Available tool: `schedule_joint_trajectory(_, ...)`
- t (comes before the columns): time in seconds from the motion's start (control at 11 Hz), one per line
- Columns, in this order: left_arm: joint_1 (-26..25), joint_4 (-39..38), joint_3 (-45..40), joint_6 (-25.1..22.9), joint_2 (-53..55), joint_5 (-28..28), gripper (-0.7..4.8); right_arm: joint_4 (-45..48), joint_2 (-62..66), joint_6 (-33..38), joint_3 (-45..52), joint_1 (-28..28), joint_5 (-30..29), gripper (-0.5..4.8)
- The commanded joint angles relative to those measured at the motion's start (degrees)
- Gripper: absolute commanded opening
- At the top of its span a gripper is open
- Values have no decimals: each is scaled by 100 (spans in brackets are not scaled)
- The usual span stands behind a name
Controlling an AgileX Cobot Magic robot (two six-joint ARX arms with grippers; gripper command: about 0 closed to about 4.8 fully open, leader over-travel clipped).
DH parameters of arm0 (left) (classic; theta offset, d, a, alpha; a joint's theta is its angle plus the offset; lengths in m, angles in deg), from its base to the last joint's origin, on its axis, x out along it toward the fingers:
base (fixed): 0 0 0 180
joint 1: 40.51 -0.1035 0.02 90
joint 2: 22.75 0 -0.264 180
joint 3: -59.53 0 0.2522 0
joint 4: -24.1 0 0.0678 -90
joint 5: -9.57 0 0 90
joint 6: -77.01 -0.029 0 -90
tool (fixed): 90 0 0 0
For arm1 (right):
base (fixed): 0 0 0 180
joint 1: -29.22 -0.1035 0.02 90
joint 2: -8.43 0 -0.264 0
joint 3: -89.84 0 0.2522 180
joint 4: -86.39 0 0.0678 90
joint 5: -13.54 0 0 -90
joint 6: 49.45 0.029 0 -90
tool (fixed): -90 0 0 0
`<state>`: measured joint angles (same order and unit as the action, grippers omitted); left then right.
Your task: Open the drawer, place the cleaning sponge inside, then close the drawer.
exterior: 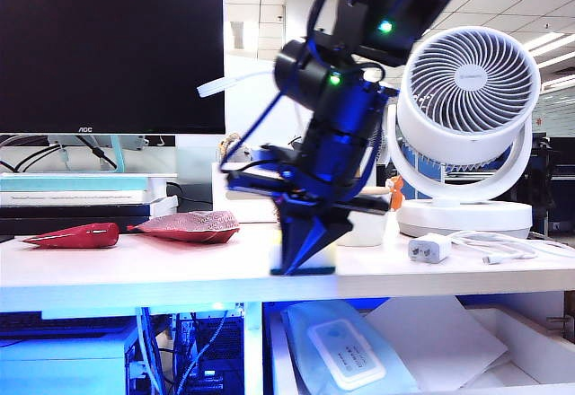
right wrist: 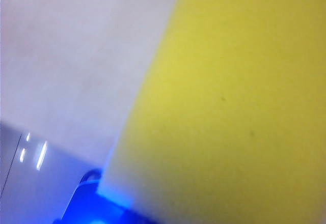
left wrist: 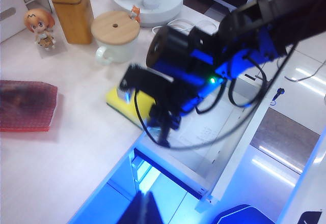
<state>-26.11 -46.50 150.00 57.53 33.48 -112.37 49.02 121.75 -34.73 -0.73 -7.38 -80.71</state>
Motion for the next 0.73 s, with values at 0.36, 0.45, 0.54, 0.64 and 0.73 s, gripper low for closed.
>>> schedule_joint_trajectory(0.36, 2, -90, 17, -2, -11, -24, -6, -616, -879, -160, -638, 177, 61, 339)
schedule_joint_trajectory(0.45, 2, -92, 17, -4, -11, -24, -6, -767, -848, -299, -837, 190, 94, 458)
schedule_joint_trajectory(0.54, 2, -94, 17, -4, -11, -24, -6, -787, -787, -413, -973, 190, 94, 458)
schedule_joint_trajectory(0.64, 2, -90, 17, -2, -11, -24, -6, -782, -656, -446, -1158, 192, 94, 458)
schedule_joint_trajectory(0.73, 2, -92, 17, -4, -11, -24, -6, -782, -529, -450, -1279, 225, 92, 460)
